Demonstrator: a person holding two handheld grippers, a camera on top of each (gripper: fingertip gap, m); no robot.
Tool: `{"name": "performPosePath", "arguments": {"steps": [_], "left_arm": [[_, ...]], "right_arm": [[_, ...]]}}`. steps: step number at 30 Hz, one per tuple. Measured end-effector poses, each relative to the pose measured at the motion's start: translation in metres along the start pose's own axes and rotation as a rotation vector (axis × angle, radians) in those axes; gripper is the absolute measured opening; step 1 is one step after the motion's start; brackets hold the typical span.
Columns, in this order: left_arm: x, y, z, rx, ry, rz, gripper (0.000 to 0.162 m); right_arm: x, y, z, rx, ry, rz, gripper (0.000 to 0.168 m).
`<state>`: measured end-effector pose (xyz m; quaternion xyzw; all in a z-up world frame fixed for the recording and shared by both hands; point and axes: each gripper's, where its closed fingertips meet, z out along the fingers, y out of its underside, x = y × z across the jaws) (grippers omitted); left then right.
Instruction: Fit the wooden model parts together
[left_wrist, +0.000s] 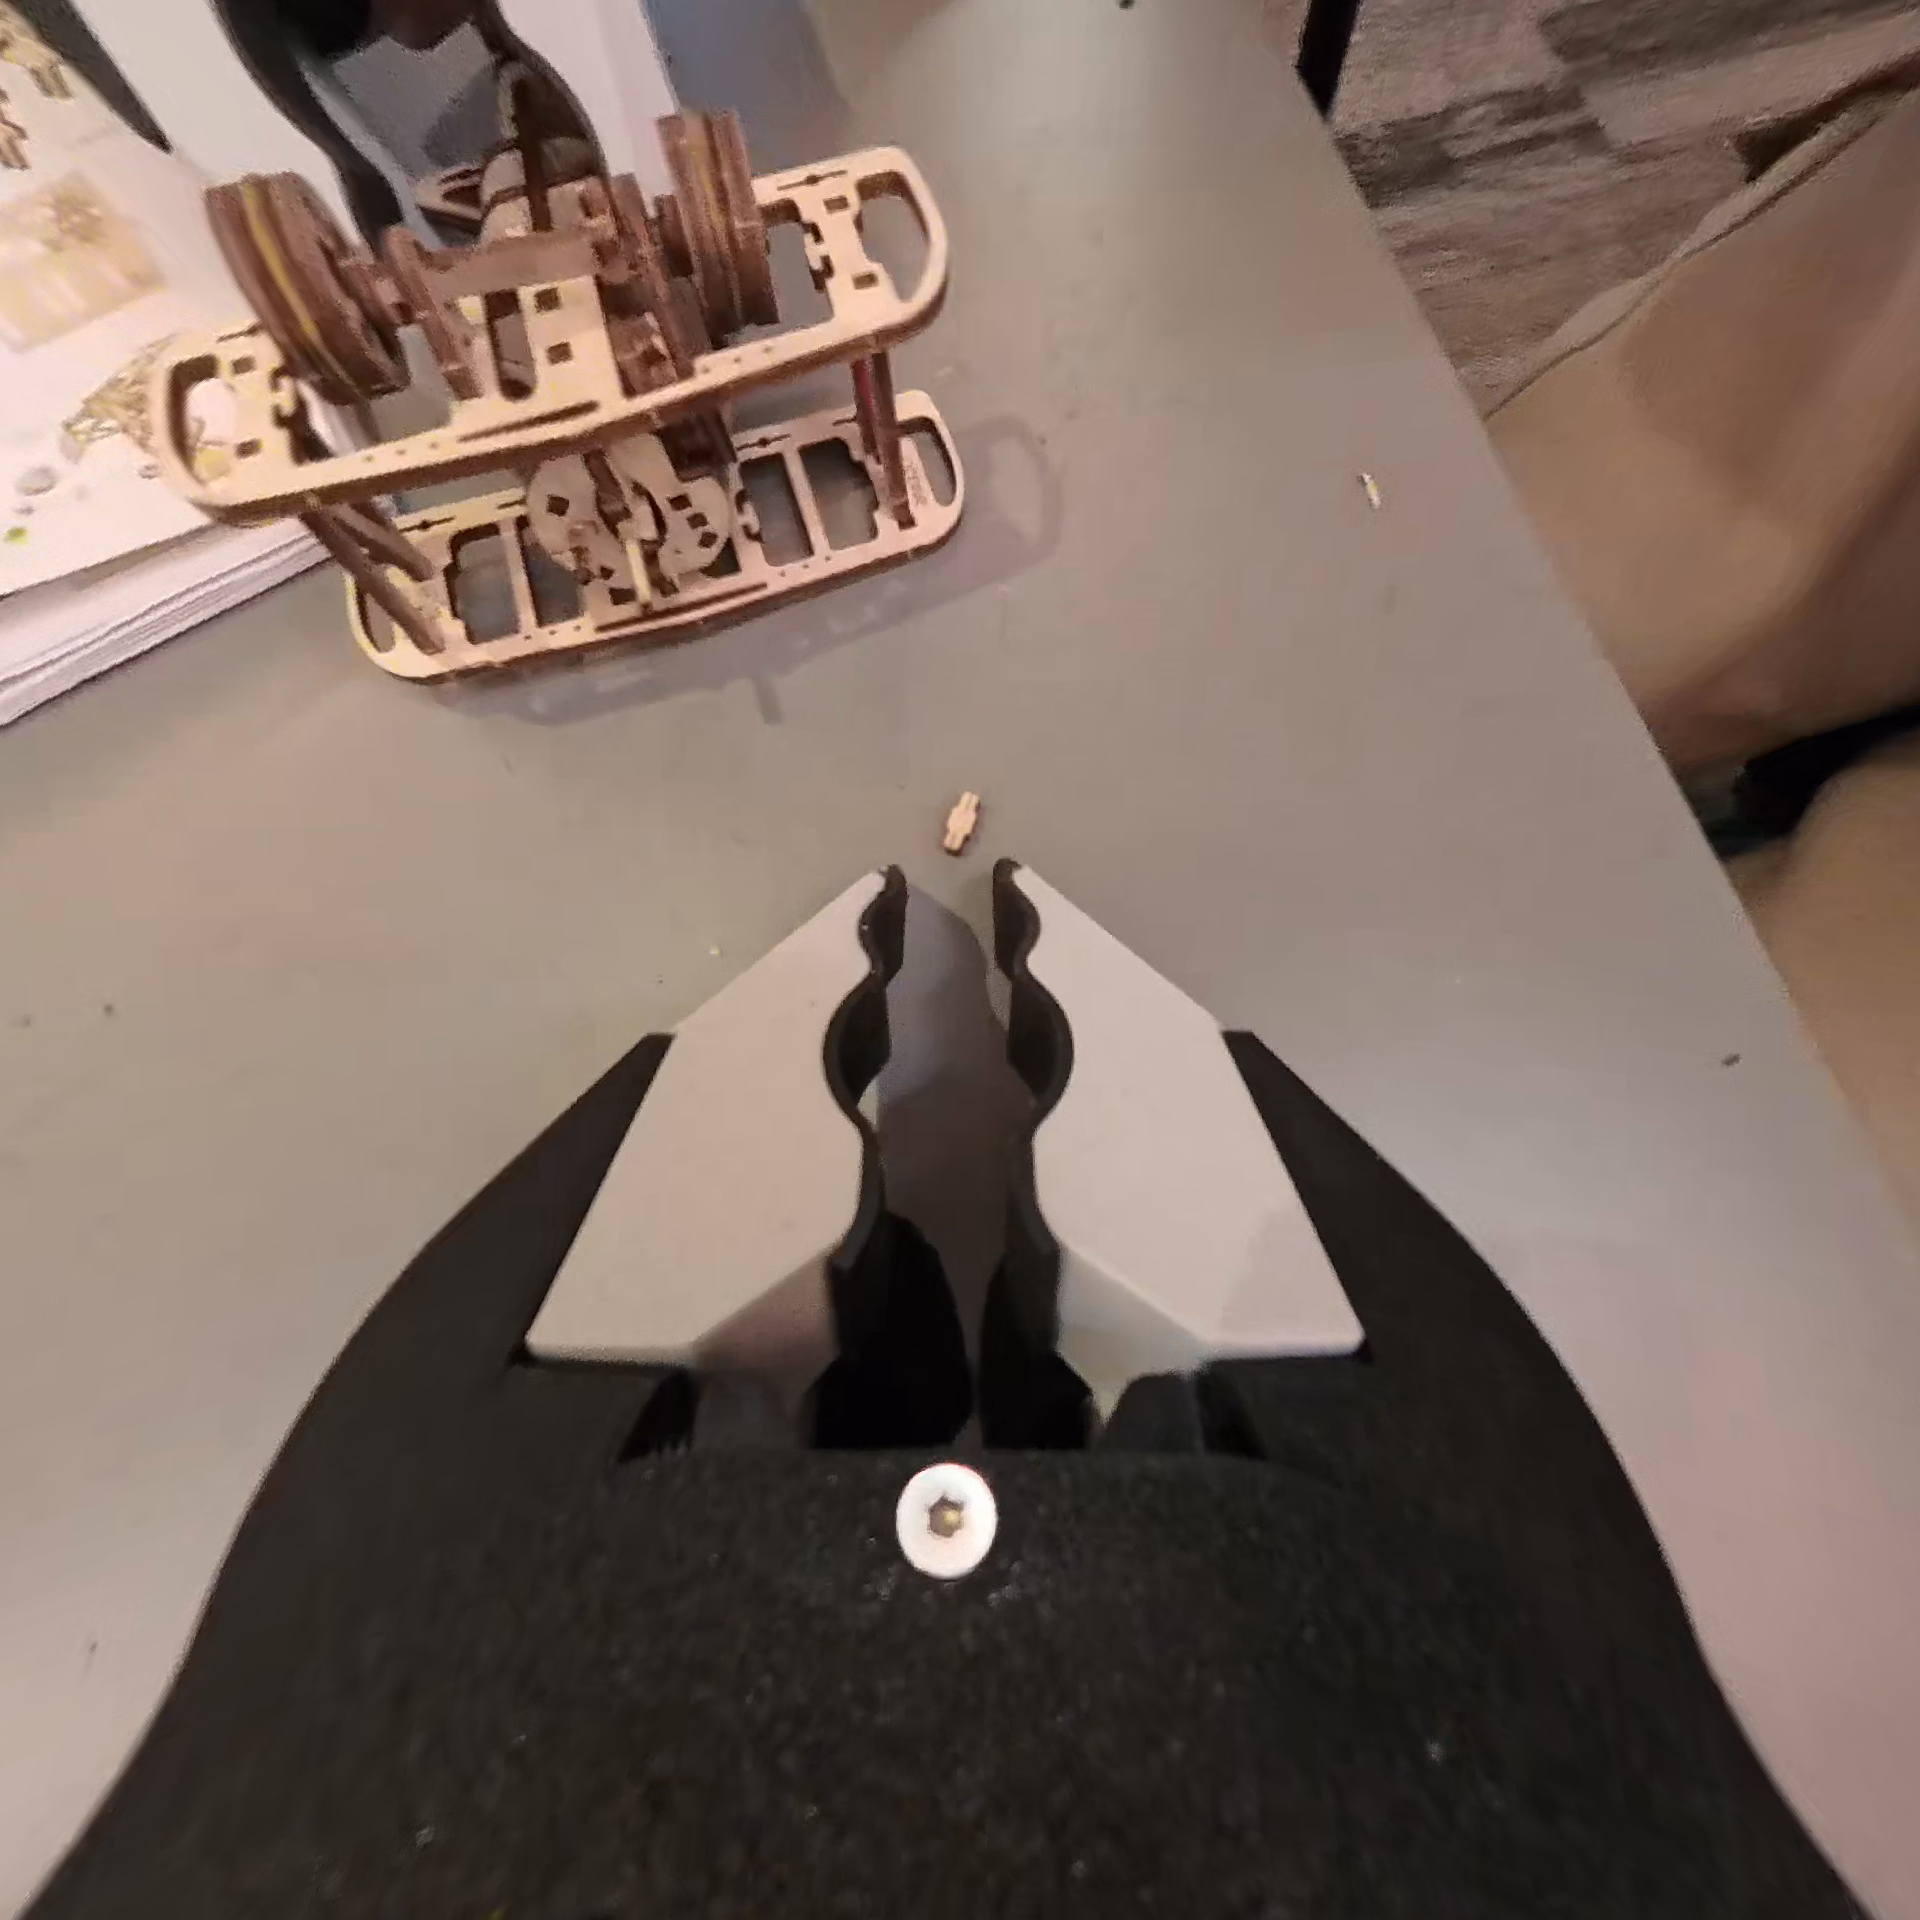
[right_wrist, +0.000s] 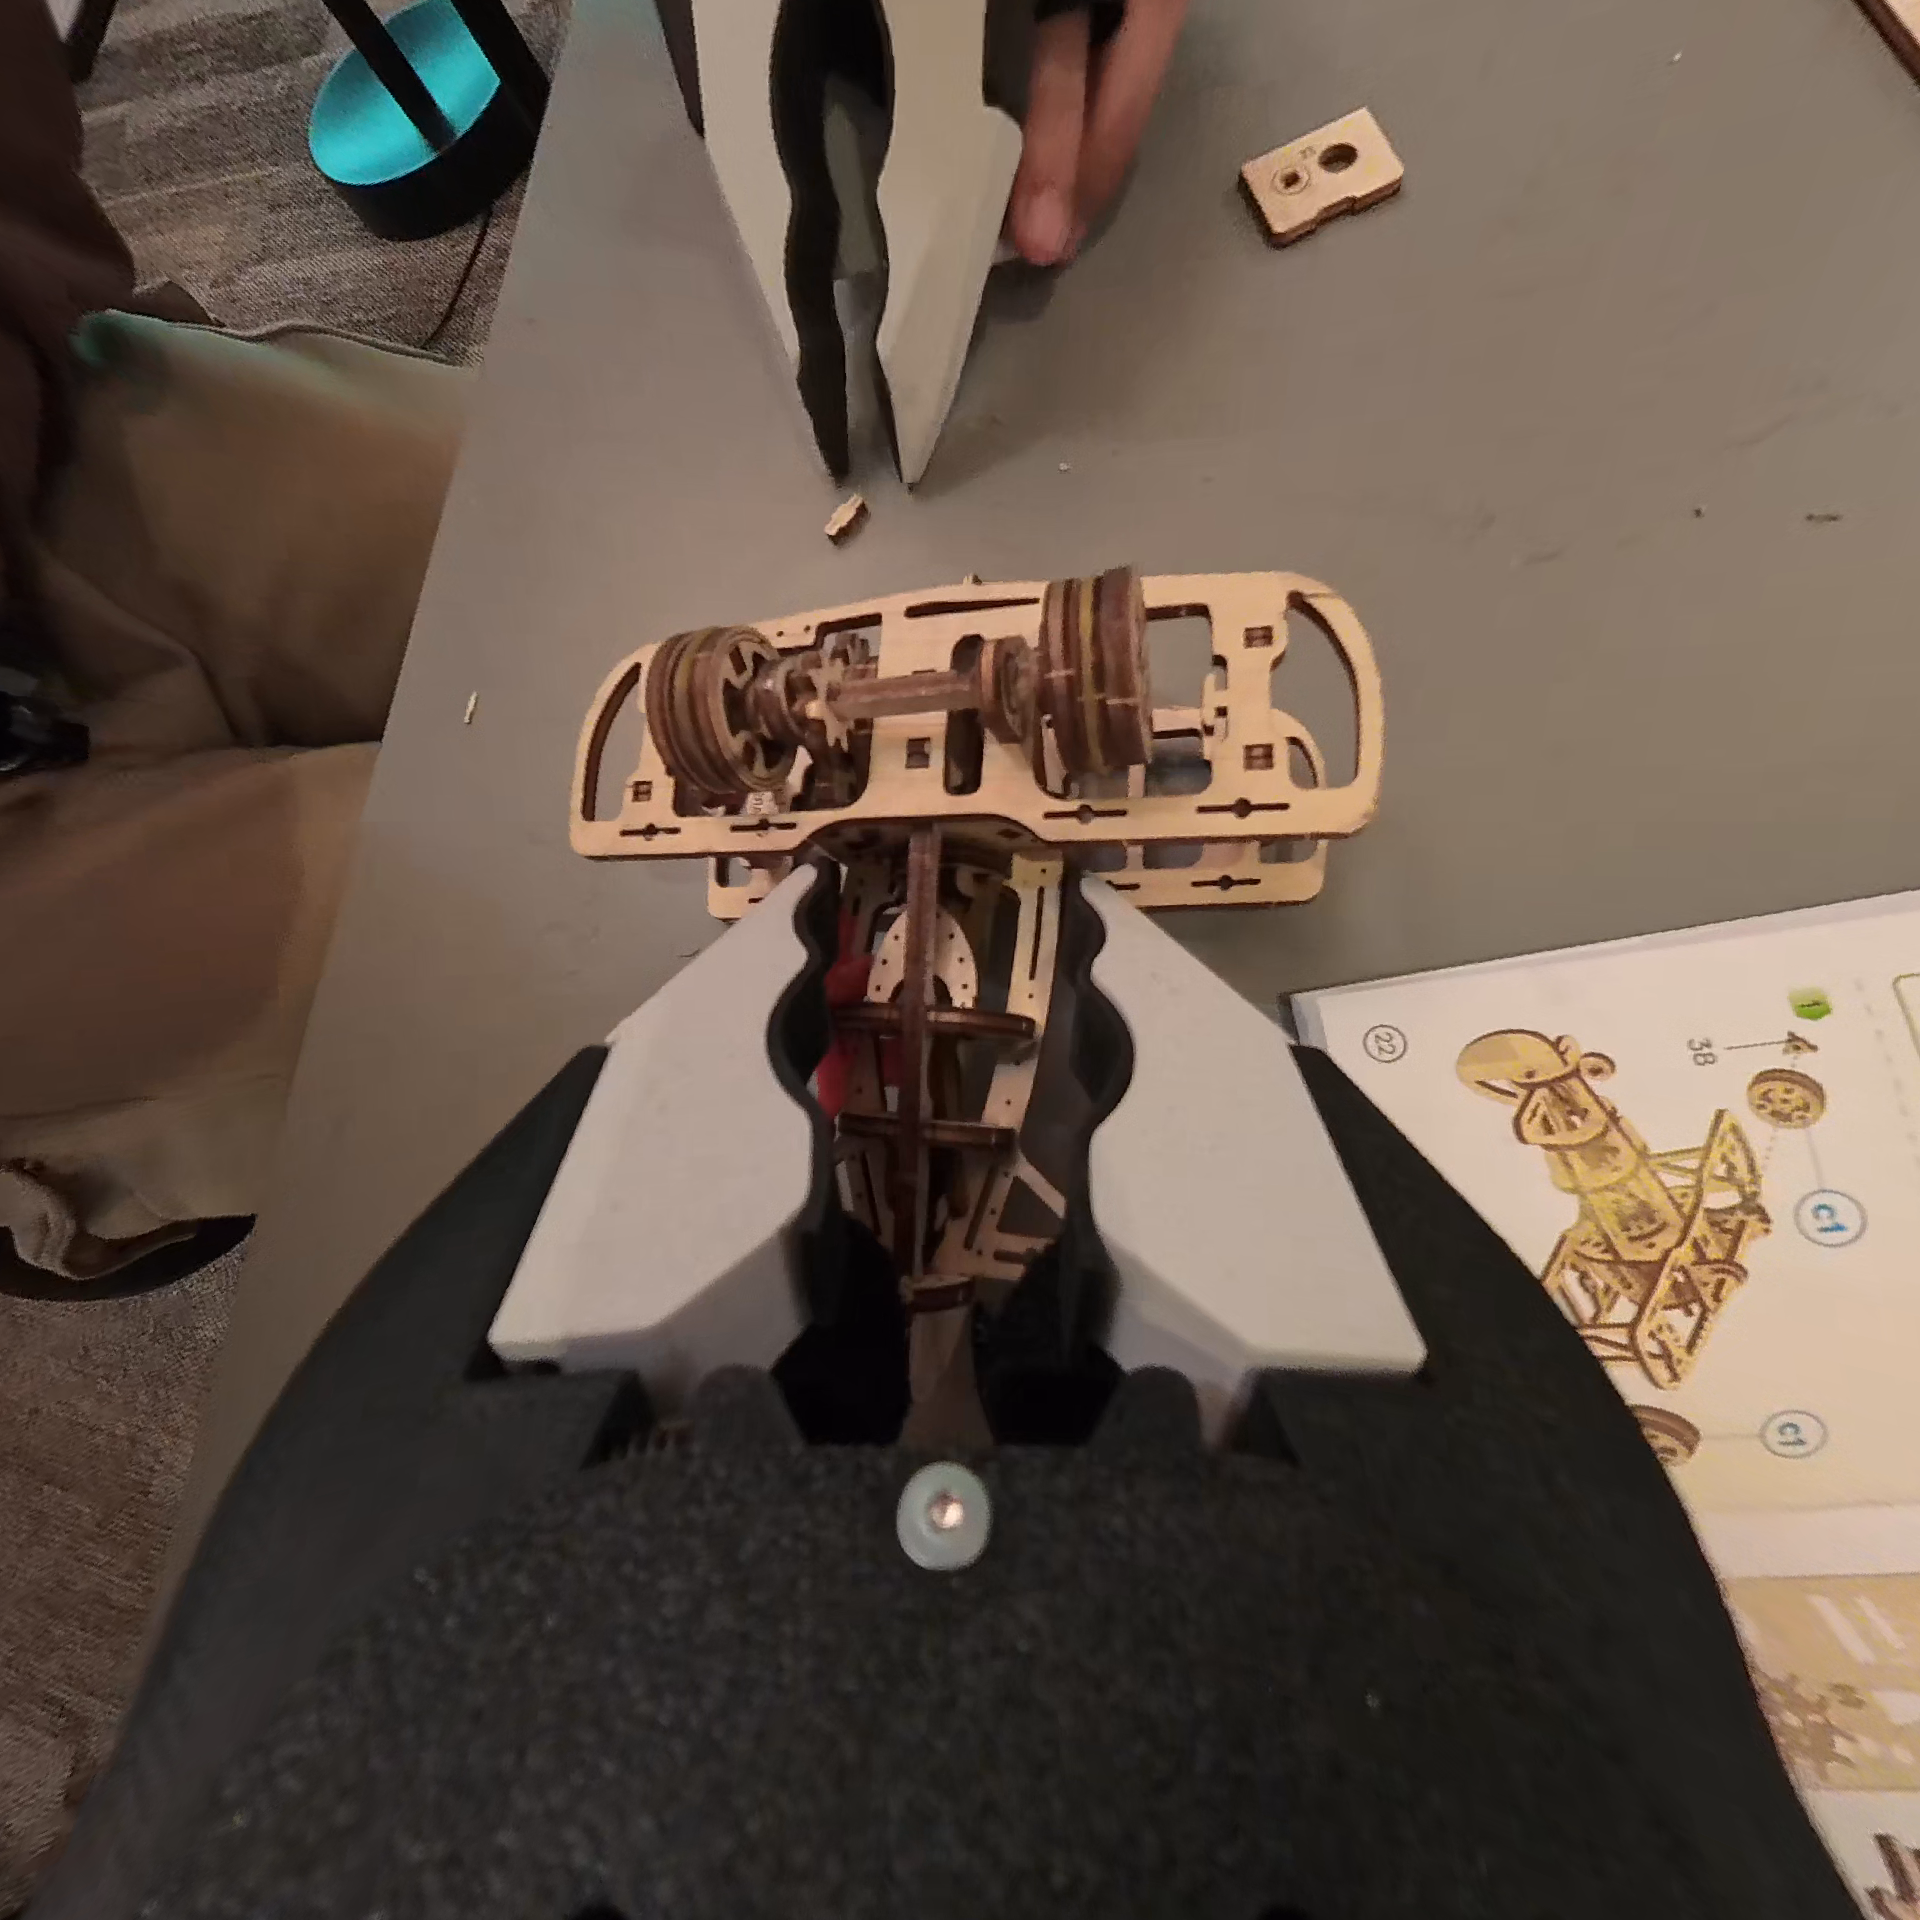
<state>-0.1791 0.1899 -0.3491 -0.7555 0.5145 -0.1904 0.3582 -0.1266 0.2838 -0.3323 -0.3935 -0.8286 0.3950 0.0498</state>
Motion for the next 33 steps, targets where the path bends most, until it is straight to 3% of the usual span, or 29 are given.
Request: {"name": "performPosePath", "arguments": {"steps": [5,14,16,18,22,26,30,33], "left_arm": [[0.002,-0.003,0.004,0.008,0.044,0.077,0.010],[-0.001,-0.008,0.010,0.008,-0.019,0.154,0.000],[-0.017,-0.010,0.013,-0.006,-0.160,0.212,0.000],[-0.043,-0.009,0.012,-0.075,-0.397,0.340,0.000],[-0.055,-0.033,0.005,-0.184,-0.742,0.726,0.000],[-0.049,-0.041,0.005,-0.240,-0.858,0.861,0.000],[-0.055,-0.041,-0.011,-0.269,-0.959,0.847,0.000],[-0.045,-0.047,-0.006,-0.220,-0.923,0.868,0.000]], "right_arm": [[0.000,0.001,0.000,-0.005,-0.003,0.005,0.042],[-0.003,0.002,0.001,-0.019,-0.010,0.006,0.042],[-0.003,0.001,0.003,-0.027,-0.008,0.026,0.042],[-0.007,0.000,0.006,-0.039,-0.021,0.069,0.041],[-0.020,-0.007,0.010,-0.016,-0.107,0.118,0.042],[-0.023,-0.011,0.011,0.016,-0.163,0.167,0.041],[-0.014,-0.009,0.009,0.032,-0.152,0.196,0.041],[-0.009,-0.009,0.007,0.050,-0.148,0.211,0.041]]}}
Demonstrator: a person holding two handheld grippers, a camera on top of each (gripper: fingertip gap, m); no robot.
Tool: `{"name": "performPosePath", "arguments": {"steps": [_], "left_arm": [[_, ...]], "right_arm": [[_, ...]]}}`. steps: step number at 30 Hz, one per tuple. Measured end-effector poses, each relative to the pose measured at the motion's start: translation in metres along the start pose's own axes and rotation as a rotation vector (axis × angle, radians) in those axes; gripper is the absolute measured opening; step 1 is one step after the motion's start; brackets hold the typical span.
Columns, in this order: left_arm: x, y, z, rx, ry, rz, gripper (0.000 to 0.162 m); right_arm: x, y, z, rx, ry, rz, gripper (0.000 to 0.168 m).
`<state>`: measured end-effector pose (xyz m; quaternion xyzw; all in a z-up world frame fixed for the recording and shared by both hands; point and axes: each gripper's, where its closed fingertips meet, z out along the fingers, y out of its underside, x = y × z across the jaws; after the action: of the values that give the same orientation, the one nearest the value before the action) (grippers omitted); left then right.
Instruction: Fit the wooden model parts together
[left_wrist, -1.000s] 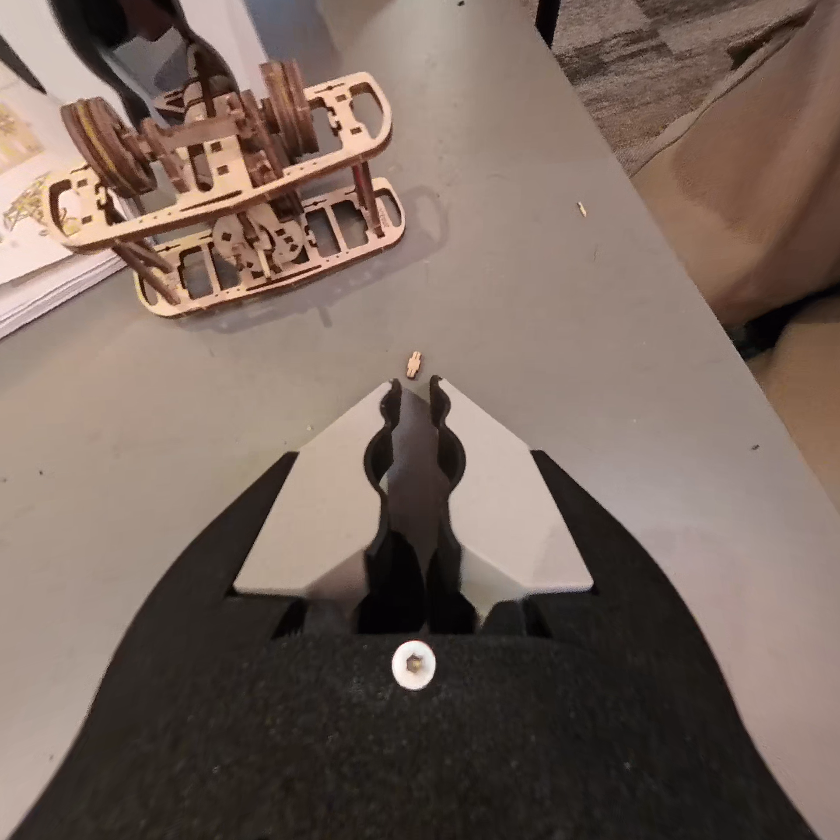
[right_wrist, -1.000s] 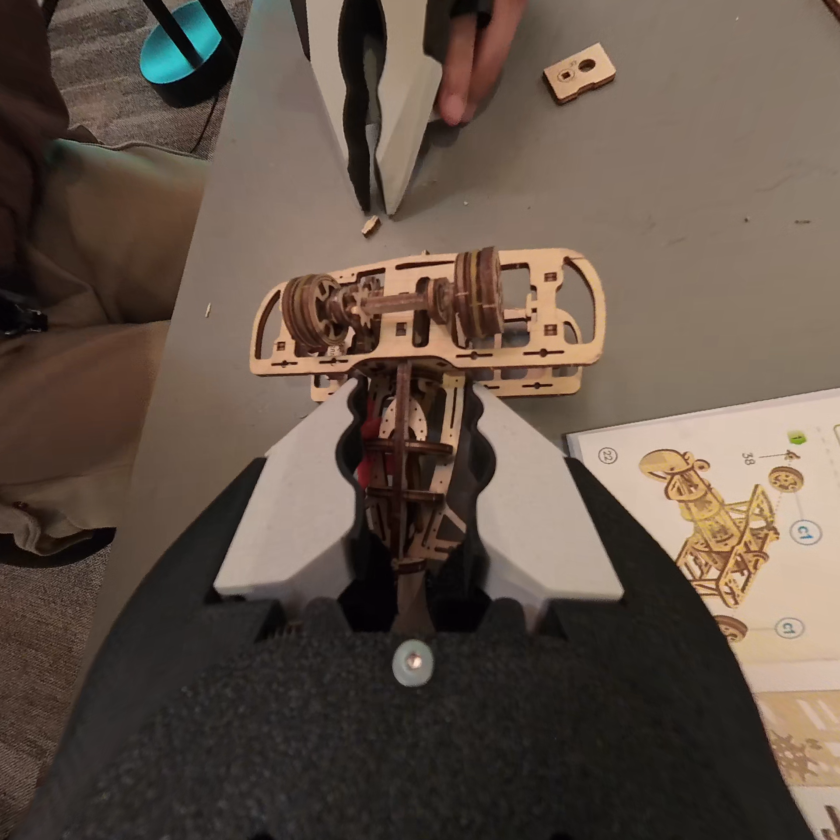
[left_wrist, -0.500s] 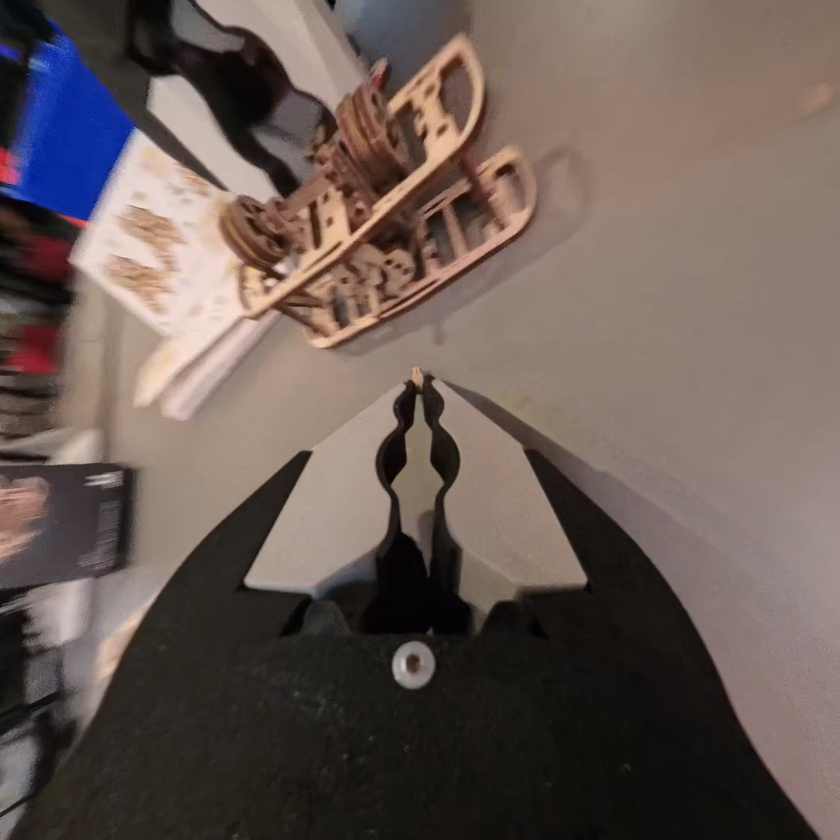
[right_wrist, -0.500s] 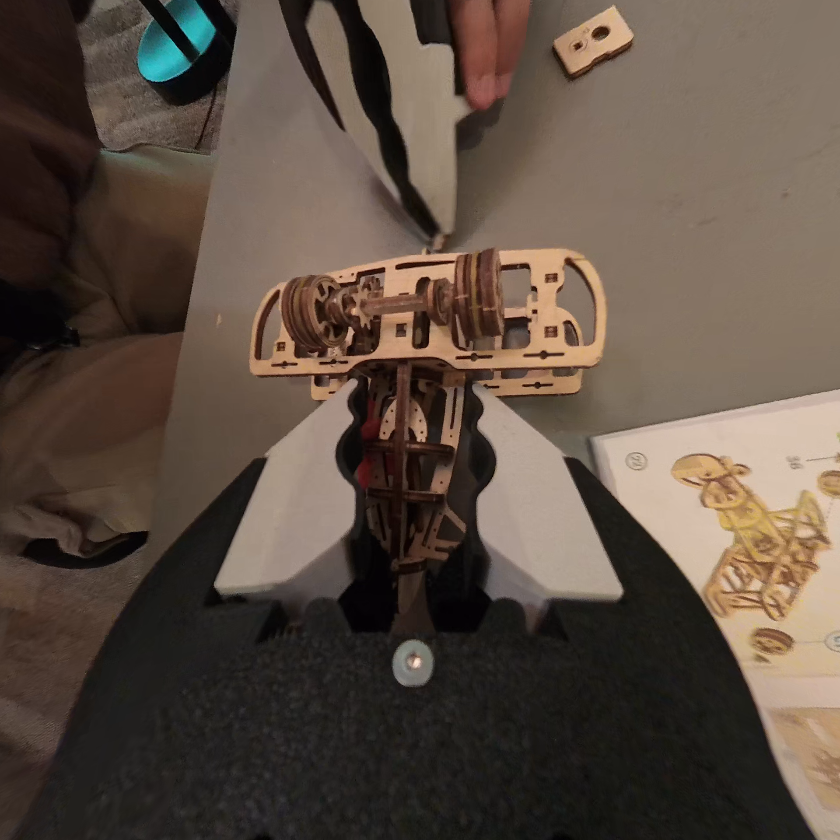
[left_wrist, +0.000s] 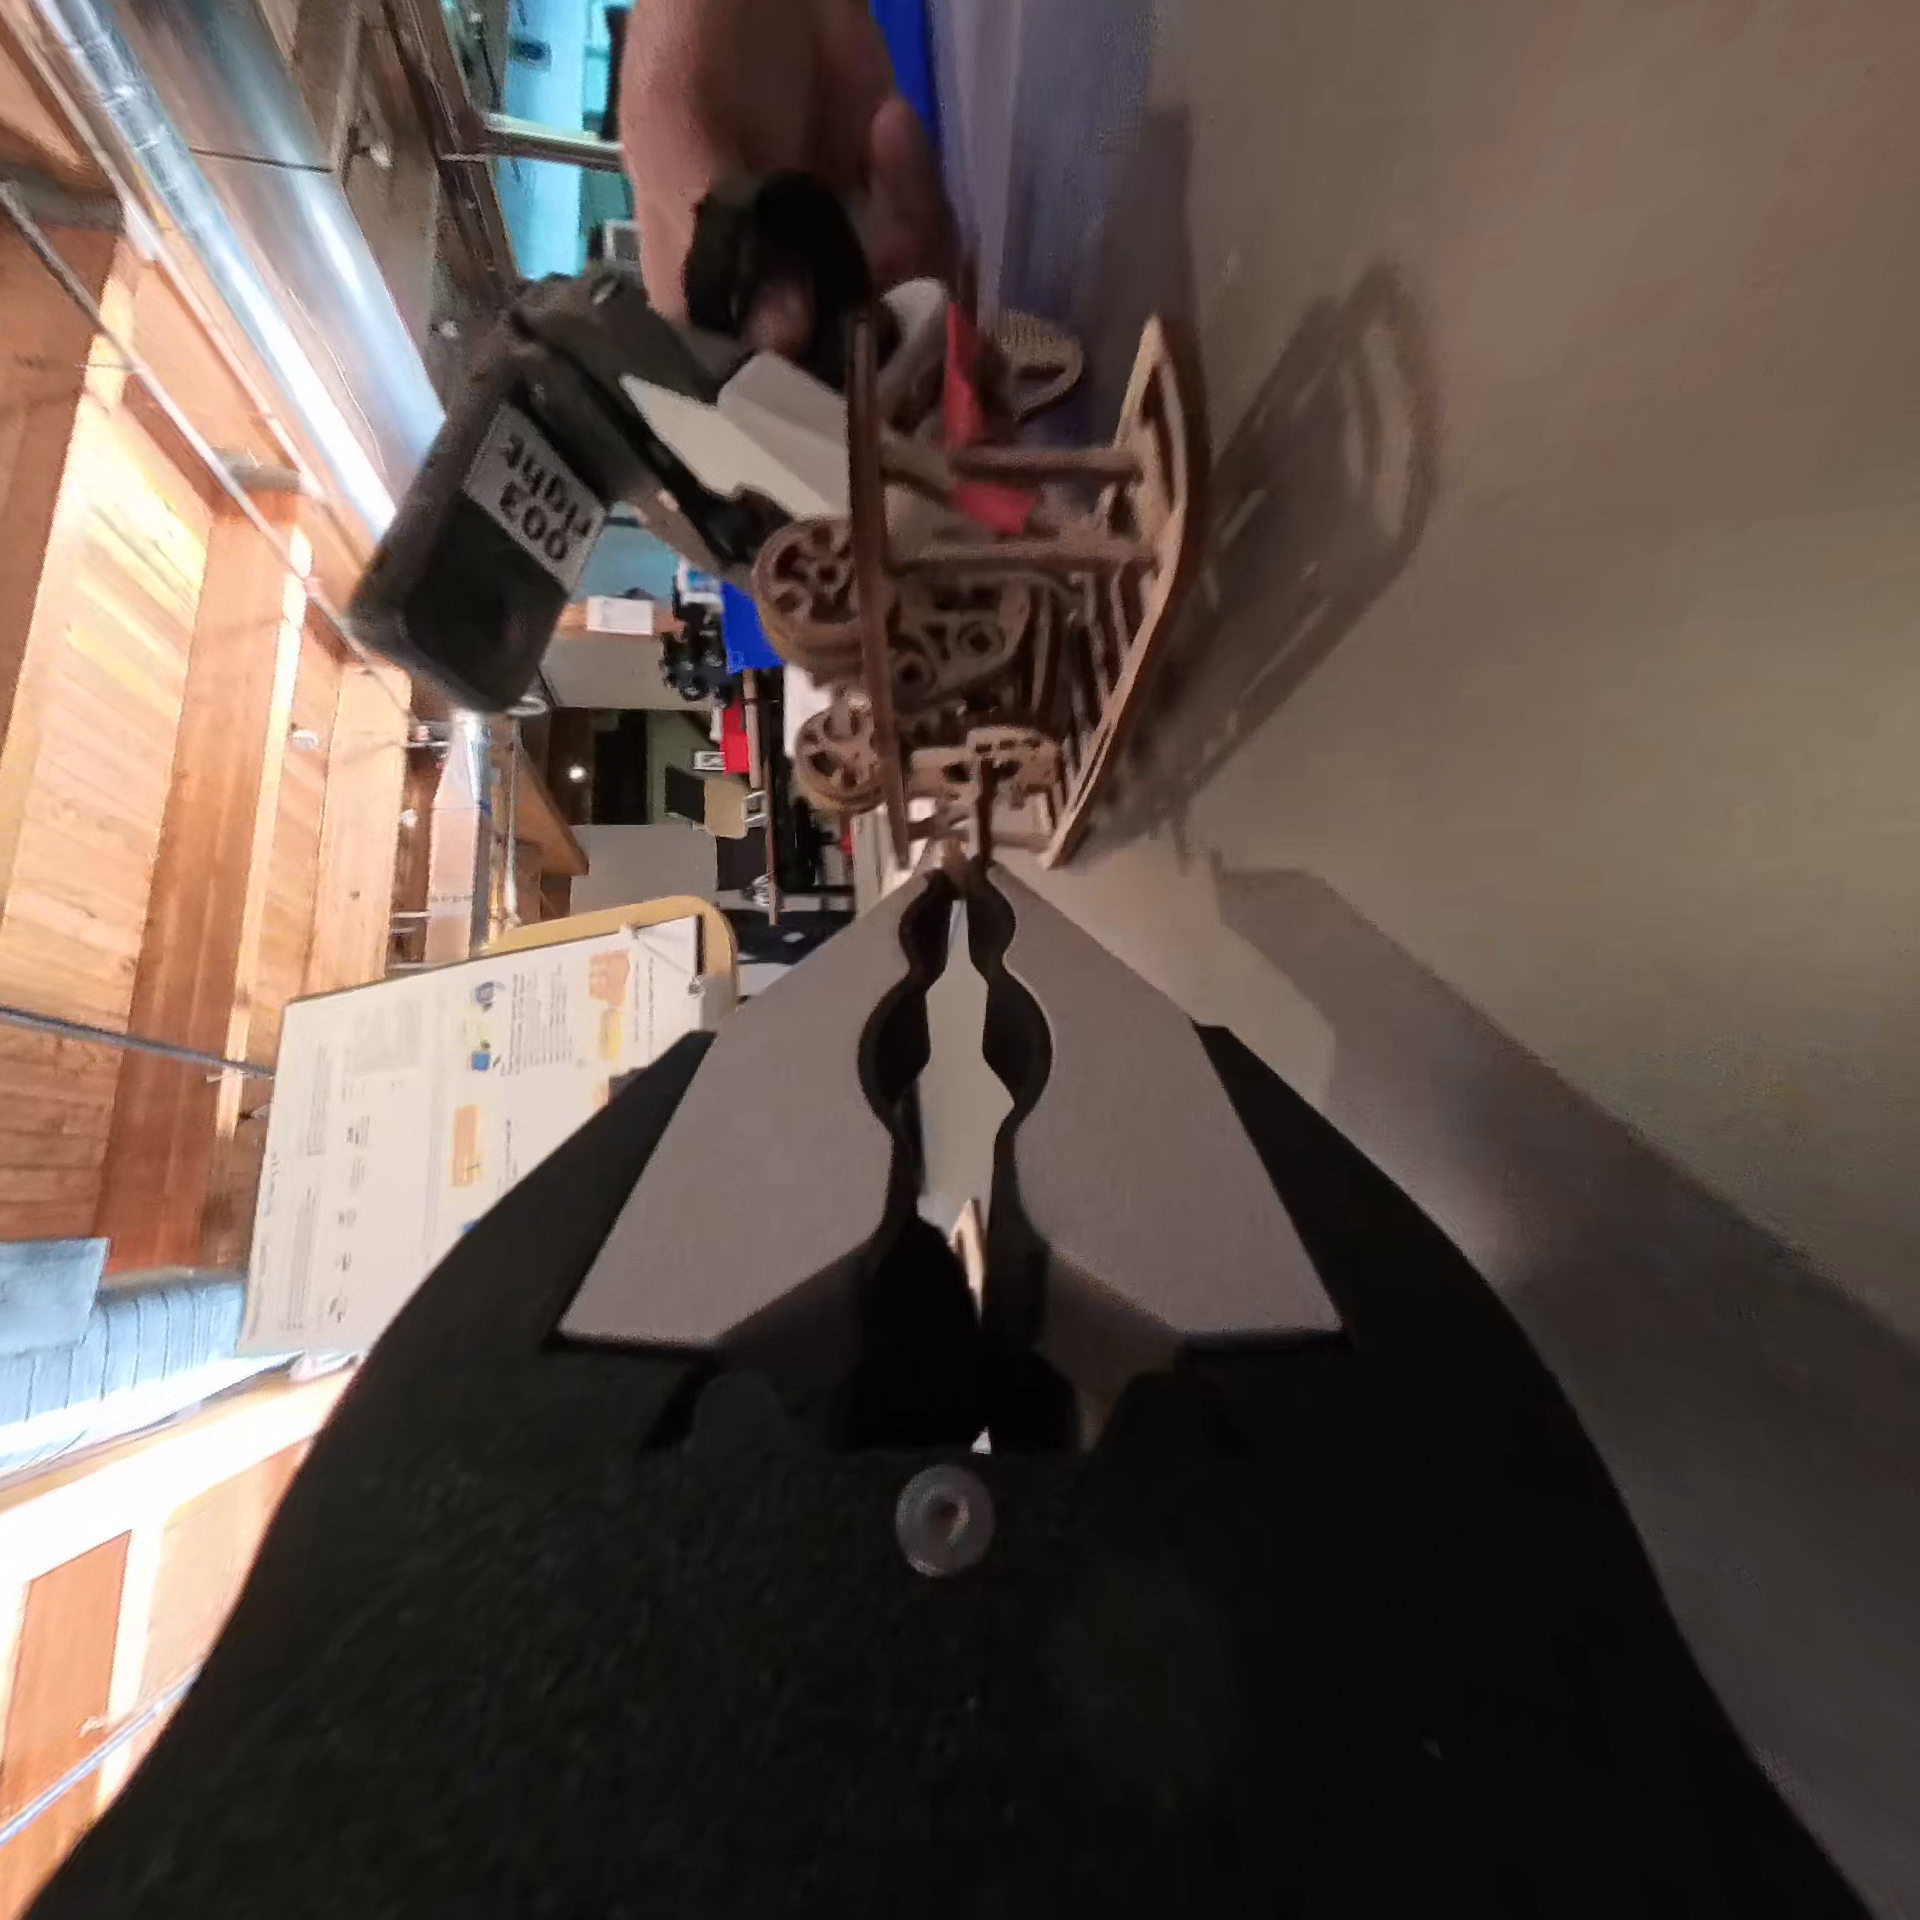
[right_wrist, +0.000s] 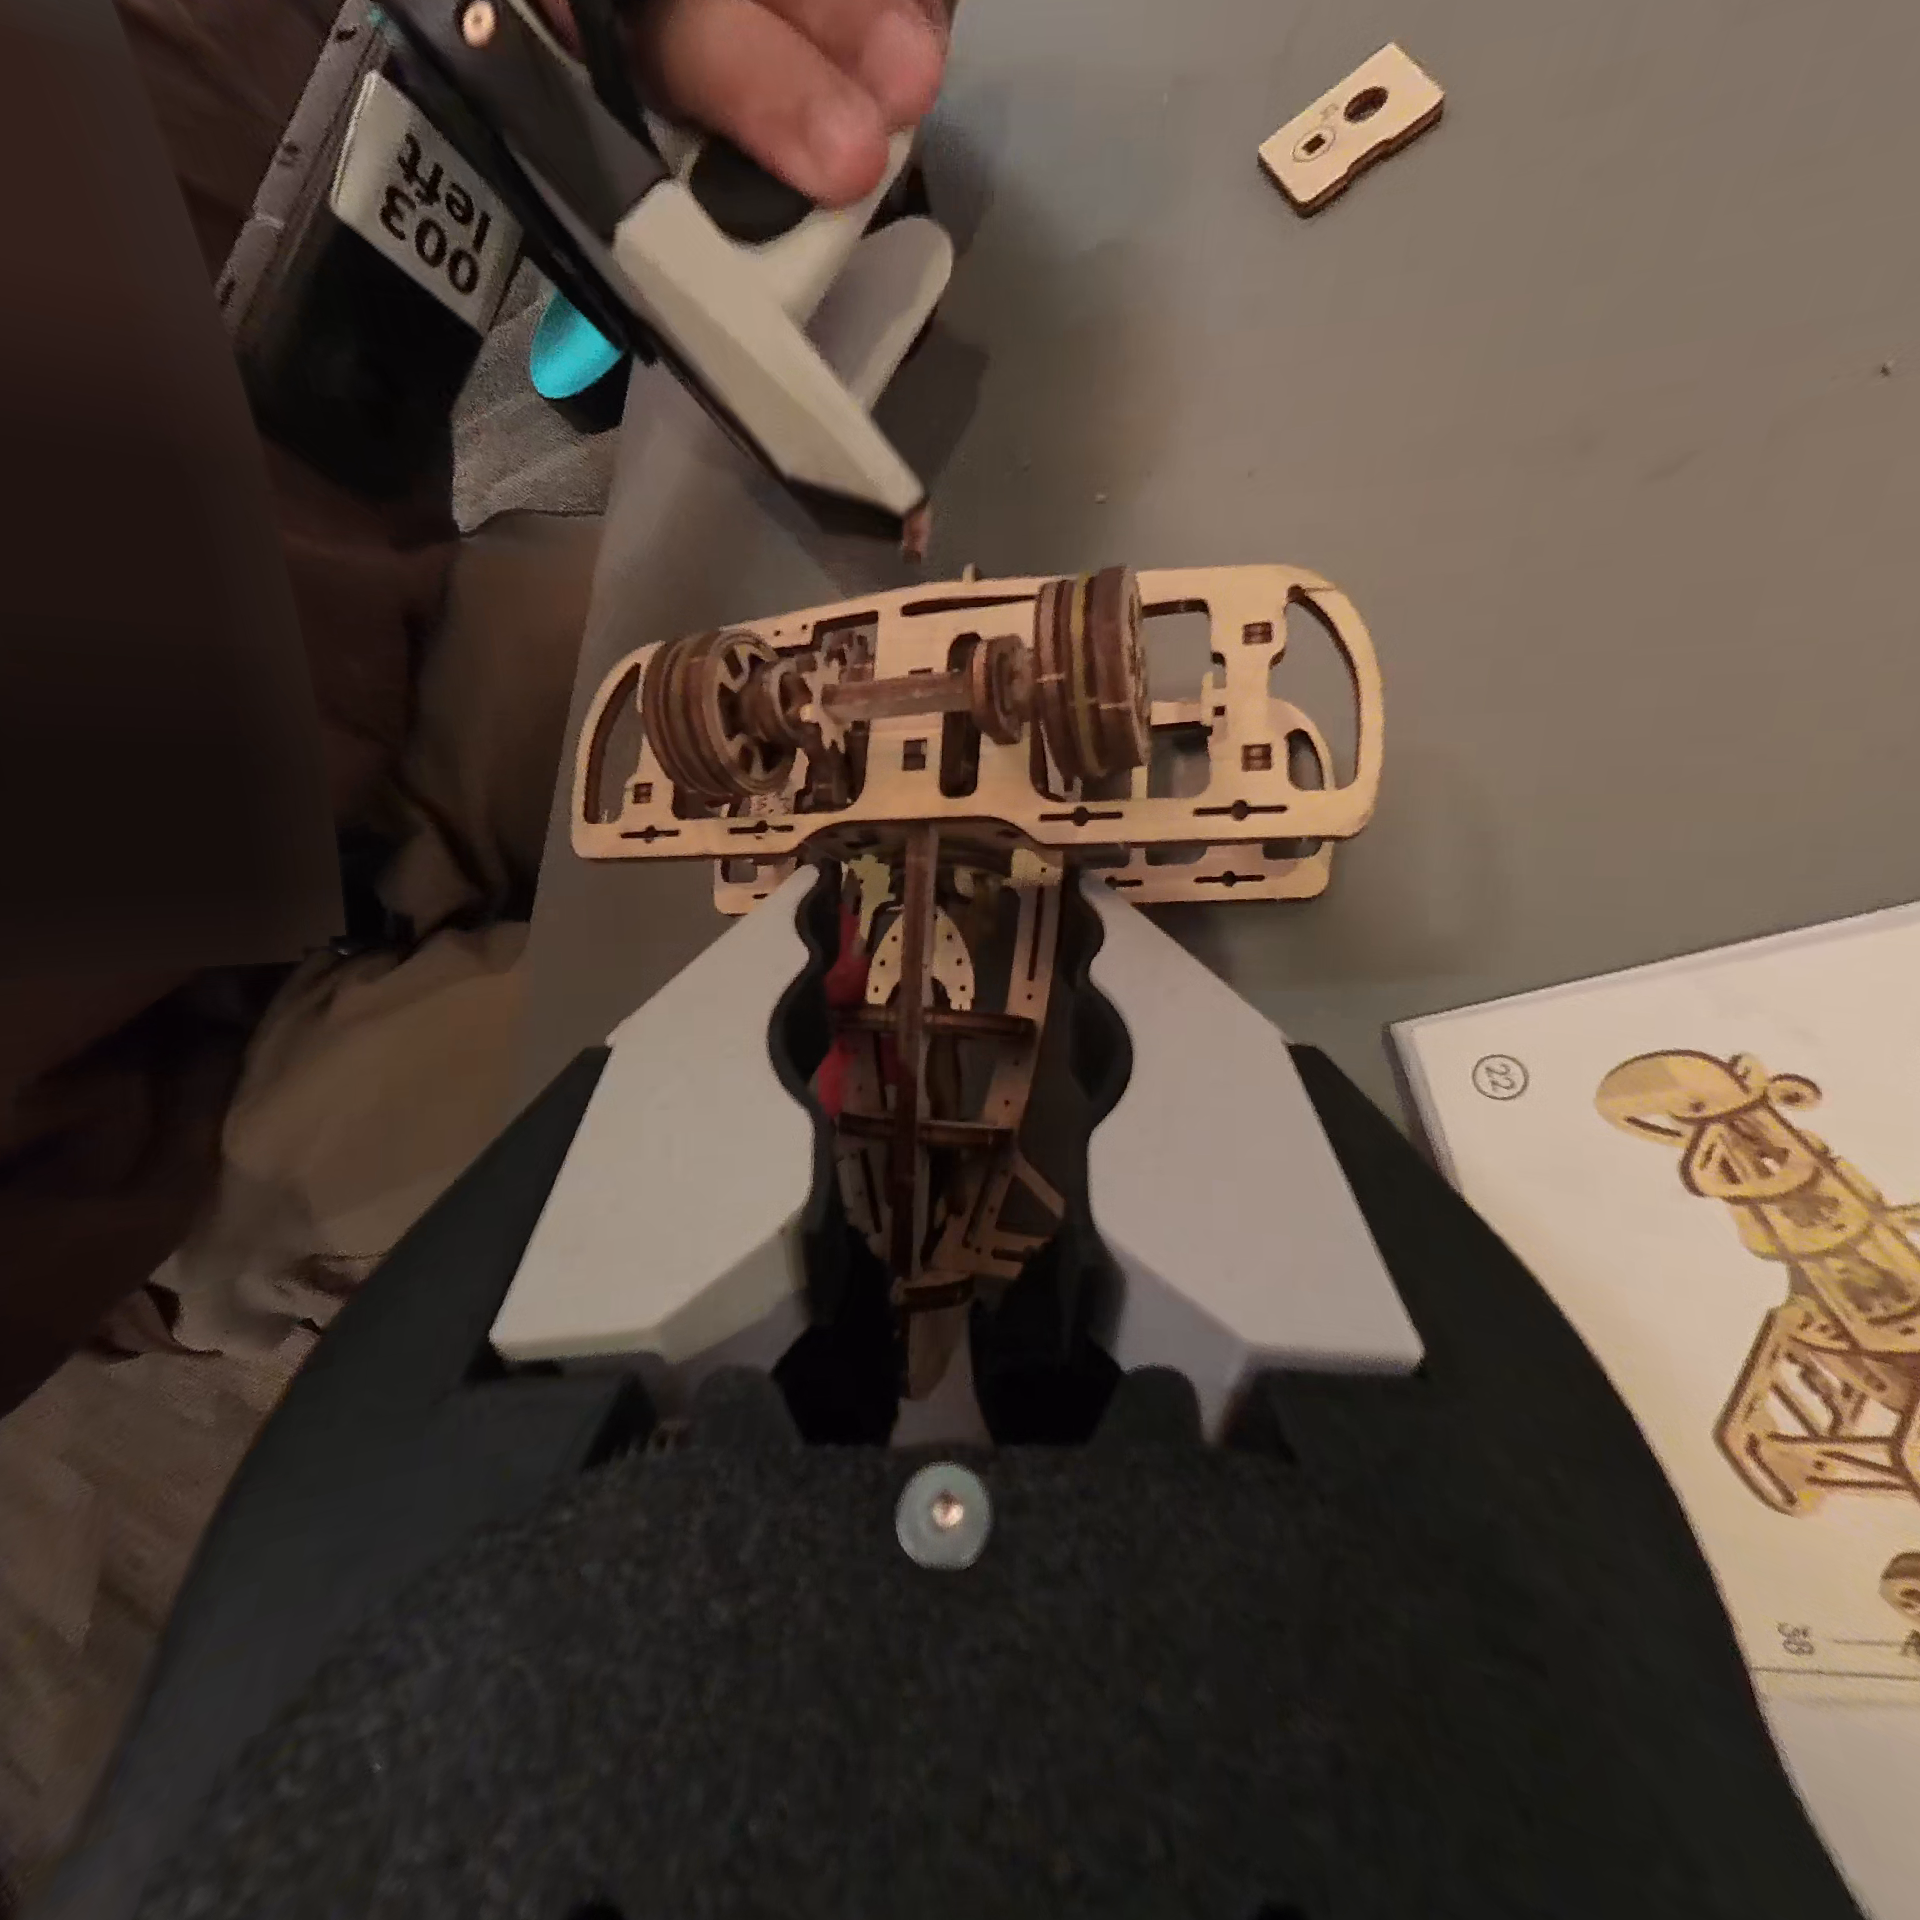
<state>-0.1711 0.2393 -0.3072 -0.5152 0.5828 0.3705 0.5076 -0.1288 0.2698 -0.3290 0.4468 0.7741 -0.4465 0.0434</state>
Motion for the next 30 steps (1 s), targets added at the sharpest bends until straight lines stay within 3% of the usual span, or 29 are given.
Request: {"name": "performPosePath", "arguments": {"steps": [30], "left_arm": [[0.012,-0.014,0.009,0.007,0.025,0.072,0.000]], "right_arm": [[-0.005,0.001,0.007,-0.020,-0.003,-0.019,0.041]]}}
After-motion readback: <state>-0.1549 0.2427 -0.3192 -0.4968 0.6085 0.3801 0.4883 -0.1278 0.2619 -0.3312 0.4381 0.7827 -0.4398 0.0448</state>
